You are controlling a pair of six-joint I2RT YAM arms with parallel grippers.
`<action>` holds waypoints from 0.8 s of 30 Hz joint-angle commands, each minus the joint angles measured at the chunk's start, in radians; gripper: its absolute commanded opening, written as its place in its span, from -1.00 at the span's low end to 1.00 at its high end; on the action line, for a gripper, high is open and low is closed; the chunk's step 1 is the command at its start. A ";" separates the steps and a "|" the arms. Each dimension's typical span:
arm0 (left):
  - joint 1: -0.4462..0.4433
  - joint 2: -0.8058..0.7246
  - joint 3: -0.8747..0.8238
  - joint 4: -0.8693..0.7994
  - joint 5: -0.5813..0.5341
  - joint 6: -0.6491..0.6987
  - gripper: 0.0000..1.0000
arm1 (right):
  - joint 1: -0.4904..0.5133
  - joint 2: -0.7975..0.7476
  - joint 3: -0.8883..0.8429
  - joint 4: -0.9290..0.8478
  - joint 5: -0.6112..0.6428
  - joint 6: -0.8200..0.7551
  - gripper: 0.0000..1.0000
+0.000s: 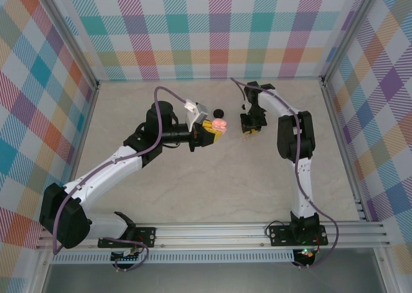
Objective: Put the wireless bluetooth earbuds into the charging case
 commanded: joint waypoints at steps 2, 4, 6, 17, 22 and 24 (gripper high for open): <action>0.004 -0.023 -0.010 0.010 0.004 0.012 -0.80 | 0.006 -0.039 -0.008 -0.030 -0.046 -0.038 -0.35; 0.004 -0.021 -0.010 0.013 0.006 0.012 -0.80 | 0.006 -0.042 -0.007 -0.023 -0.047 -0.001 -0.24; 0.004 -0.020 -0.011 0.014 0.007 0.010 -0.80 | 0.004 -0.045 -0.006 -0.018 -0.046 0.052 -0.14; 0.004 -0.023 -0.014 0.010 0.007 0.014 -0.80 | 0.012 -0.081 -0.071 0.024 0.005 0.355 -0.21; 0.005 -0.022 -0.015 0.014 0.009 0.013 -0.80 | 0.017 -0.083 -0.081 0.015 0.018 0.378 -0.23; 0.004 -0.022 -0.015 0.015 0.010 0.013 -0.80 | 0.021 -0.079 -0.080 0.016 0.016 0.378 -0.23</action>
